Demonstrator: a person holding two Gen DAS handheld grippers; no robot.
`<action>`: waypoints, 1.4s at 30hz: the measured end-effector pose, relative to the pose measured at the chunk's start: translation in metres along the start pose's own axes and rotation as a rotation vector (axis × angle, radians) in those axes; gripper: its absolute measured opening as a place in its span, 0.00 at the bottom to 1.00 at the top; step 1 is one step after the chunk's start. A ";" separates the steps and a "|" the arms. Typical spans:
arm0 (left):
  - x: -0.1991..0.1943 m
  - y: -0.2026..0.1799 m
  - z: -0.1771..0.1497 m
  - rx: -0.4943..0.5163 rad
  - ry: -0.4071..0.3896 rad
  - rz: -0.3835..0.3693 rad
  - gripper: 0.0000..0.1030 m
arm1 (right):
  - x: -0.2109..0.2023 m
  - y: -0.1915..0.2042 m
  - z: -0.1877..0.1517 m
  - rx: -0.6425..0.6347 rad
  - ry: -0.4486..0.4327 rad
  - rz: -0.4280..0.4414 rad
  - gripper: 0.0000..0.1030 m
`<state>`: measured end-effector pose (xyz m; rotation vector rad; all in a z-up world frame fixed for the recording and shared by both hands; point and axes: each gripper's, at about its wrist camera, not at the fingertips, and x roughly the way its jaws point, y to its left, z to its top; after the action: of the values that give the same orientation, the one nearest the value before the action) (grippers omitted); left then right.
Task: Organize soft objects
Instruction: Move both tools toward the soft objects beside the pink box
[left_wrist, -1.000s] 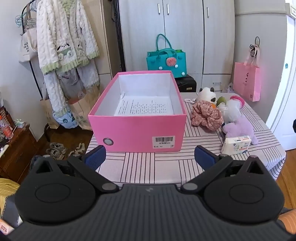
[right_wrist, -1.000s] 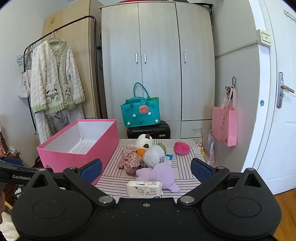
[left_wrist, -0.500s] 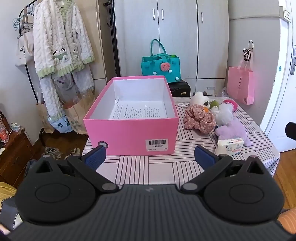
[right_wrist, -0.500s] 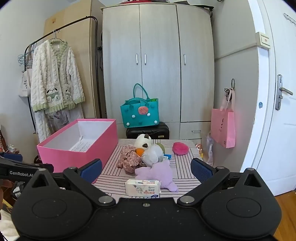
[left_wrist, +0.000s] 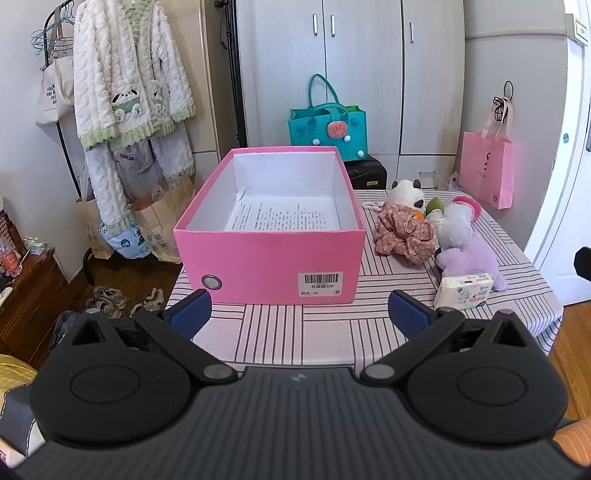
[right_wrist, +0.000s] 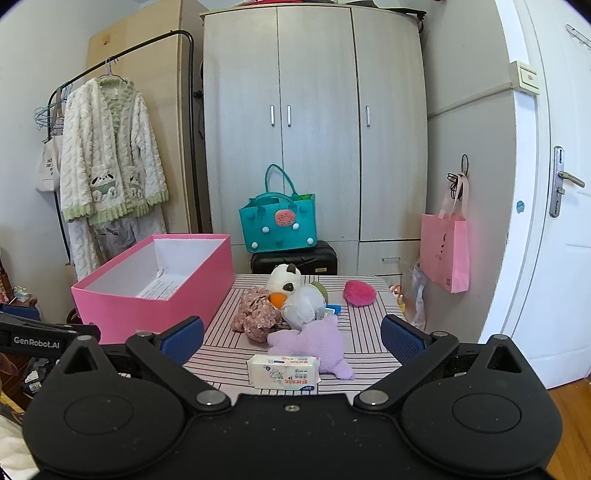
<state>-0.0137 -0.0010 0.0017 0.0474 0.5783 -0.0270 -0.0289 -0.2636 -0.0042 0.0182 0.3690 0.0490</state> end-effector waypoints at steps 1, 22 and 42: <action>0.001 0.000 0.000 0.001 0.001 0.001 1.00 | 0.000 0.000 -0.001 -0.001 0.000 0.000 1.00; 0.000 -0.004 0.000 0.019 0.021 0.007 1.00 | -0.002 0.004 0.005 -0.063 0.002 0.008 1.00; 0.003 -0.026 0.027 0.169 0.051 -0.019 1.00 | 0.012 -0.034 0.016 -0.074 0.057 0.178 1.00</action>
<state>0.0022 -0.0284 0.0220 0.2073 0.6263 -0.0936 -0.0109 -0.2974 0.0055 -0.0234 0.4221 0.2393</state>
